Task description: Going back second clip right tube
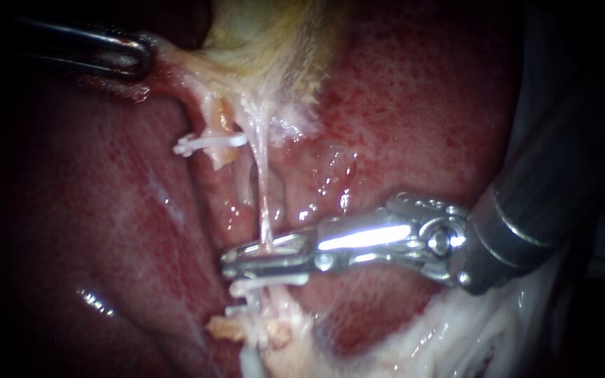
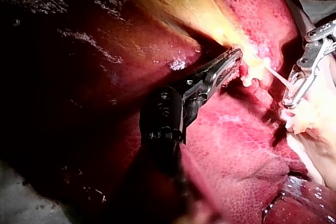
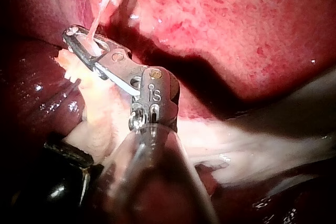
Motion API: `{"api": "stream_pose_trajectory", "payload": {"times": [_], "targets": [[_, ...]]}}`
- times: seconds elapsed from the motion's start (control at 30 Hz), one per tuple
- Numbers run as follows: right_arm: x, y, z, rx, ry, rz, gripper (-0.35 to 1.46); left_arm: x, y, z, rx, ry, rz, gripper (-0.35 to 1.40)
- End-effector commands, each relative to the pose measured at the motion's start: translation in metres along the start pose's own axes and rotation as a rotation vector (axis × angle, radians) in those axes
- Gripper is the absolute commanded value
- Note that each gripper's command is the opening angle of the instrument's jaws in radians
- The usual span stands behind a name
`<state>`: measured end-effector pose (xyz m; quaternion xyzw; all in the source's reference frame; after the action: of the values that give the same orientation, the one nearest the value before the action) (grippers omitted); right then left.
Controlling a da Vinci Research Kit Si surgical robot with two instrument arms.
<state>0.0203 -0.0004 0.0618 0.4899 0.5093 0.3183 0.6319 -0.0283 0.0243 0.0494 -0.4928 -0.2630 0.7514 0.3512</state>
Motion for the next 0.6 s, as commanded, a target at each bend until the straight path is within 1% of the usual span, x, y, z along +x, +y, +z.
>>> {"api": "stream_pose_trajectory", "payload": {"times": [0.03, 0.1, 0.13, 0.17, 0.23, 0.27, 0.47, 0.6], "targets": [[0.0, 0.0, 0.0002, 0.003, -0.001, -0.04, -0.15, 0.0, 0.0, 0.0, 0.0, 0.0, 0.0, -0.35], [0.0, 0.0001, 0.0004, -0.011, 0.01, -0.077, 0.2, 0.0, 0.0, 0.0, 0.0, 0.0, 0.0, -0.35], [-0.0001, 0.0003, 0.0007, -0.035, 0.026, -0.096, 0.38, 0.0, 0.0, 0.0, 0.0, 0.0, 0.0, -0.35], [-0.0001, 0.0004, 0.0009, -0.051, 0.033, -0.102, 0.43, 0.0, 0.0, 0.0, 0.0, 0.0, 0.0, -0.35], [0.0001, 0.0008, 0.0011, -0.081, 0.049, -0.143, 0.48, 0.0, 0.0, -0.0001, 0.0, 0.0, 0.0, -0.35], [0.0001, 0.0009, 0.0011, -0.094, 0.05, -0.161, 0.49, 0.0, 0.0, -0.0001, 0.0, 0.0, 0.0, -0.35], [0.0002, 0.0018, 0.0007, -0.17, 0.023, -0.267, 0.5, 0.0, 0.0, -0.0001, -0.001, 0.0, 0.0, -0.35], [0.0002, 0.0025, -0.0001, -0.189, 0.029, -0.286, 0.5, 0.0, 0.0, -0.0001, -0.001, 0.0, 0.0, -0.35]]}}
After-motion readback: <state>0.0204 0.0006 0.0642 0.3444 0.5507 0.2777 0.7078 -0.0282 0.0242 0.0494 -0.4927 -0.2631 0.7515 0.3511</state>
